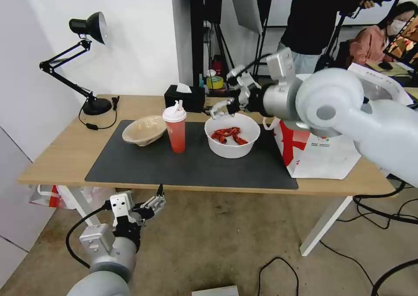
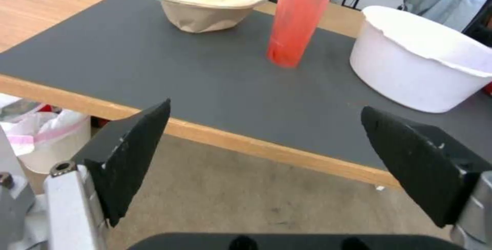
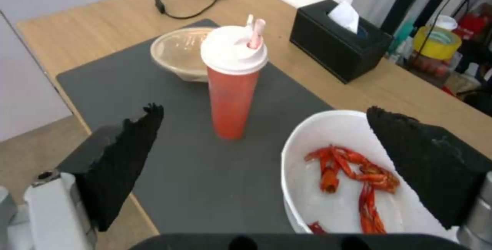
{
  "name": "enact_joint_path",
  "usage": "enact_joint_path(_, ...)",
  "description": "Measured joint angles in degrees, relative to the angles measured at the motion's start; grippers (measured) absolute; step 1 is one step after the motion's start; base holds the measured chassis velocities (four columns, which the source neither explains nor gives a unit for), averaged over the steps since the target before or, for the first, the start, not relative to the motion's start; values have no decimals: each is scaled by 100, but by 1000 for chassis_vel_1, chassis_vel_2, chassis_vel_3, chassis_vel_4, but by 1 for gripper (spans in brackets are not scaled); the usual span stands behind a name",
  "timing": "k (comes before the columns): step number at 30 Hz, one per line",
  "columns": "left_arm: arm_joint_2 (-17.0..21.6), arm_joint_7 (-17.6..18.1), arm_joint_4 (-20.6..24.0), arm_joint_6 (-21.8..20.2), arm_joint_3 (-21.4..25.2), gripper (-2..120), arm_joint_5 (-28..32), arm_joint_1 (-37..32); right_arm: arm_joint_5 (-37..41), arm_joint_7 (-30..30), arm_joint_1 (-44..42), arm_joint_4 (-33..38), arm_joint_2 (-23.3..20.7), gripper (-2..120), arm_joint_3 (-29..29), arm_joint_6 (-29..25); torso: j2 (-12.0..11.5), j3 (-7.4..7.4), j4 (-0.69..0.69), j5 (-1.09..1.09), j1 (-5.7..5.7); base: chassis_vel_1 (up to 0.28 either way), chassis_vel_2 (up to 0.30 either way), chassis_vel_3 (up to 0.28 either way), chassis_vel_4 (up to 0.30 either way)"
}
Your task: Pick up the trash from the table and place it into the takeout bag.
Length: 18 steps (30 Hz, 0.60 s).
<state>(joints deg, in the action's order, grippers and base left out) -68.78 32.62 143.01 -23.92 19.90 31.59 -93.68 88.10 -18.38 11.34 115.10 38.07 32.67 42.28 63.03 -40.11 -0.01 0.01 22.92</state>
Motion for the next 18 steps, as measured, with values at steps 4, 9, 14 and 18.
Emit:
enact_joint_path(4, -28, -1, -7, 18, -16, 100, -24, -21, -143, 286, -25, -2, -169, 100, -9, -4, 0, 0, 0, -1, 0, 0, 0, 0, 0)
enact_joint_path(9, -33, -2, -15, 20, -24, 100, -29, -14, -214, 509, 11, -30, -252, 100, 32, -8, 0, 0, 0, -1, -1, 0, 0, 0, 0)
enact_joint_path(14, -5, -2, -25, 23, -18, 100, -25, 13, -379, 836, 29, -160, -290, 100, 213, -10, 0, 0, 1, -2, -1, 0, 0, 0, 0)
enact_joint_path(18, -4, -2, -26, 26, -16, 100, -23, 20, -480, 970, 41, -333, -255, 100, 315, -12, 0, 0, 0, -1, 0, 0, 0, 0, 0)
